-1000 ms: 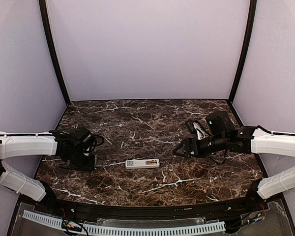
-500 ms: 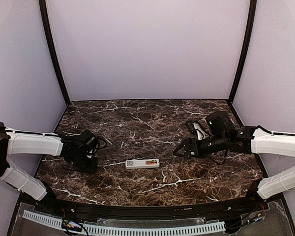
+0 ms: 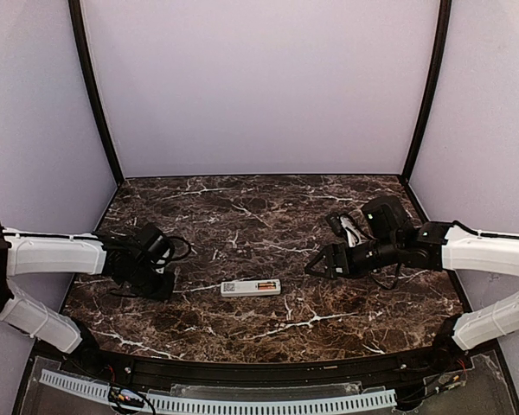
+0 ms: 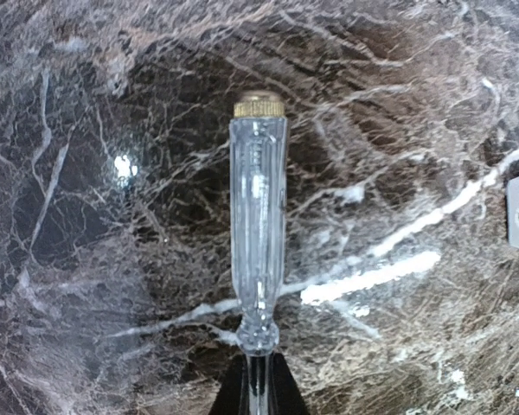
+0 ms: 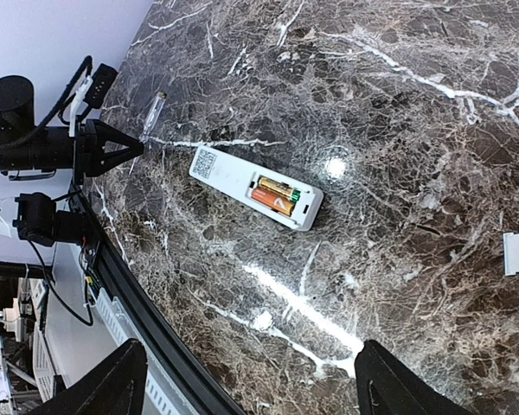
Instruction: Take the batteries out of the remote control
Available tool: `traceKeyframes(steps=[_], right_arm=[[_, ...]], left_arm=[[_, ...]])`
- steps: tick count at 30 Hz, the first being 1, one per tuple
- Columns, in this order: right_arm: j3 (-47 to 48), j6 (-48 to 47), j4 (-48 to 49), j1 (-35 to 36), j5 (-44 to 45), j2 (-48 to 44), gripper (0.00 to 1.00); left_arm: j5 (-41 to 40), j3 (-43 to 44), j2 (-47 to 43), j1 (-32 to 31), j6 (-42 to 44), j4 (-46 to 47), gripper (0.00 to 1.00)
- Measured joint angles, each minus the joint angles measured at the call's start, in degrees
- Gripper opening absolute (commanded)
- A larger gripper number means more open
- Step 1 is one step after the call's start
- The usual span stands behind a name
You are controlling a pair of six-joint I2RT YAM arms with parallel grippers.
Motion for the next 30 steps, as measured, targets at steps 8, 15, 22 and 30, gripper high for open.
traceKeyframes(steps=[8, 15, 22, 30], right_arm=[[0.15, 0.52, 0.00, 0.00, -0.52, -0.26, 0.82], [1.66, 2.86, 0.31, 0.00, -3.13, -0.04, 0.81], [4.68, 5.97, 0.94, 0.07, -6.38, 1.97, 0.81], [7.37, 10.82, 2.01, 0.33, -10.93, 4.68, 0.80]], left_arm=[[1.40, 3.48, -3.80, -2.97, 2.95, 0.74, 0.00], [2.32, 12.35, -3.78, -8.07, 9.73, 0.46, 0.00], [1.92, 22.53, -0.92, -13.42, 18.82, -0.33, 0.00], [-0.70, 29.62, 4.11, -19.56, 30.36, -1.68, 0.00]])
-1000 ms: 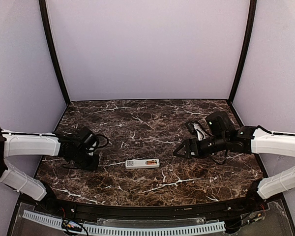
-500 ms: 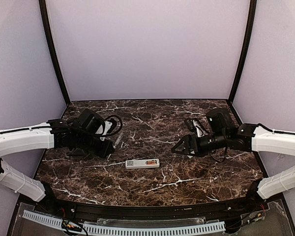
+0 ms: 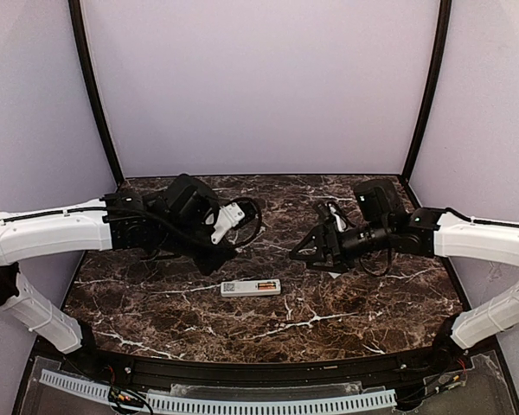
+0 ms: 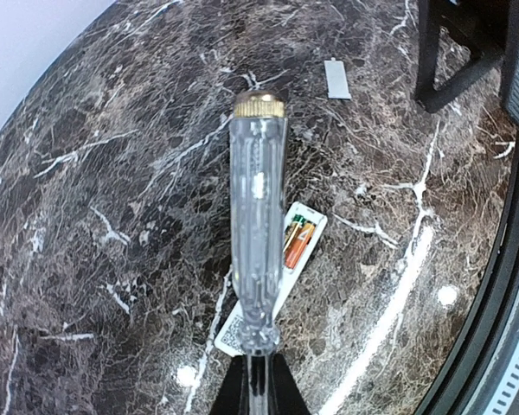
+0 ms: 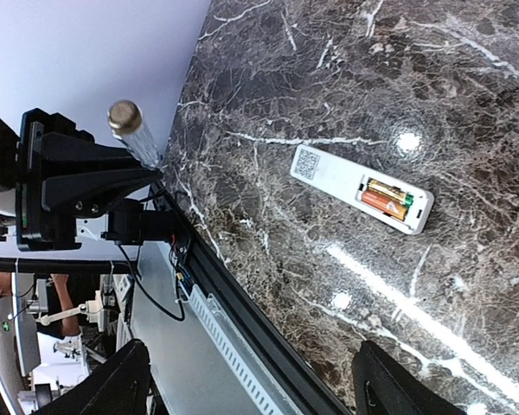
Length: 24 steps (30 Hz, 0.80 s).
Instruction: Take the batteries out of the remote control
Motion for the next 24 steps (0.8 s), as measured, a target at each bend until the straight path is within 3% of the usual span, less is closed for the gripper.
traceKeyframes(steps=[8, 24], right_arm=[[0.31, 4.63, 4.11, 0.76, -3.39, 0.52, 0.79], [2.60, 13.07, 13.33, 2.99, -5.64, 8.48, 0.75]], left_arm=[[-1.92, 3.96, 3.02, -3.26, 8.61, -0.42, 0.00], [-4.44, 0.70, 3.67, -6.58, 14.88, 3.82, 0.00]])
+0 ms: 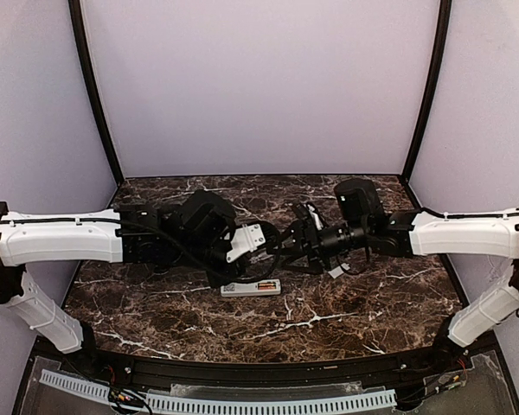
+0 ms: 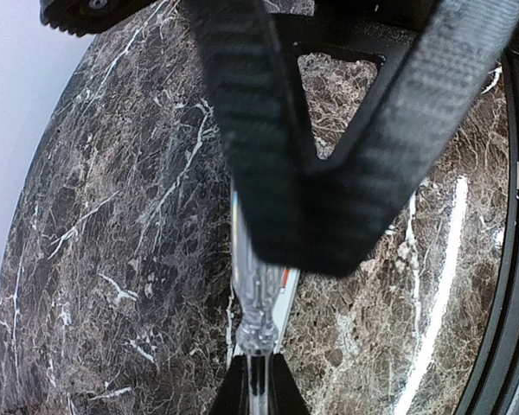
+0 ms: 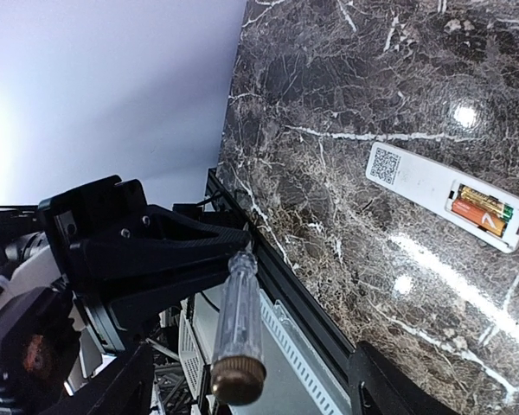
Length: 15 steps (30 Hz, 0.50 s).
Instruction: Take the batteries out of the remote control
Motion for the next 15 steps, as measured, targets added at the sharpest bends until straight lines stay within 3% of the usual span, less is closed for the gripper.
traceKeyframes(steps=[8, 15], right_arm=[[1.49, 3.96, 3.19, 1.44, -0.55, 4.37, 0.68], [1.57, 8.09, 6.64, 1.92, -0.66, 6.73, 0.55]], left_arm=[[-3.45, -0.94, 0.00, -2.19, 2.01, 1.09, 0.00], [-5.11, -1.20, 0.00, -2.69, 2.69, 1.33, 0.00]])
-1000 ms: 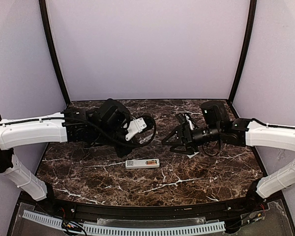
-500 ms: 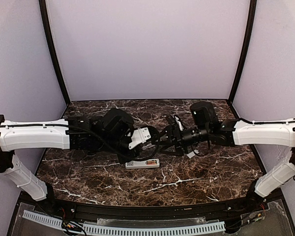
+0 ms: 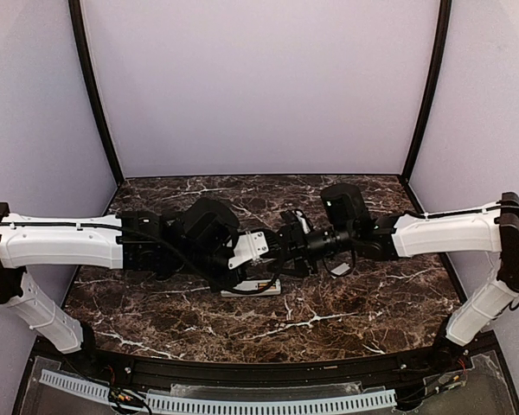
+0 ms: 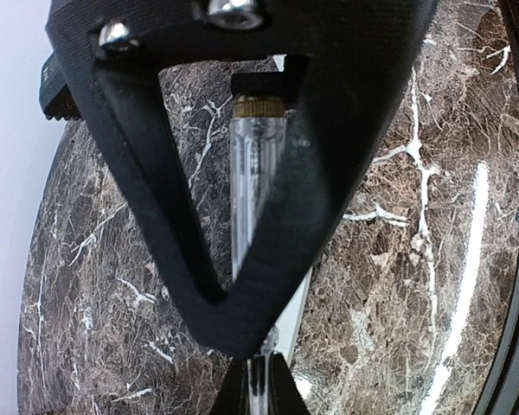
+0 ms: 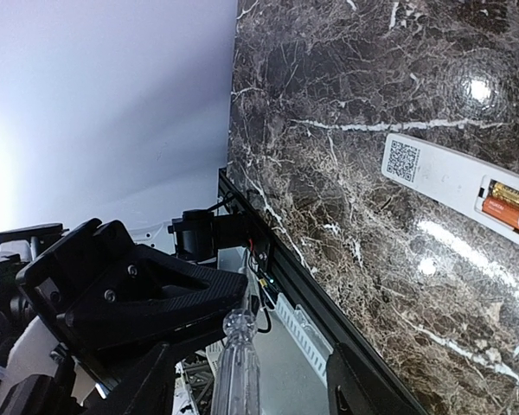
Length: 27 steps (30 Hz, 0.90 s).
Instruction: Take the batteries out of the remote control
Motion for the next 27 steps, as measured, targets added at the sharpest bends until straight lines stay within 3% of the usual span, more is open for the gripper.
traceKeyframes(steps=[8, 20, 27], right_arm=[[0.11, 2.54, 2.51, 0.28, -0.68, 1.51, 0.42], [0.20, 5.33, 4.39, 0.76, -1.27, 3.32, 0.40], [0.20, 6.71, 6.19, 0.81, -1.27, 3.39, 0.30]], left_arm=[[-1.68, -0.31, 0.00, -0.96, 0.85, 0.22, 0.00], [-6.67, -1.42, 0.00, -2.91, 2.80, 1.05, 0.00], [-8.96, -1.77, 0.00, -3.87, 3.80, 1.05, 0.01]])
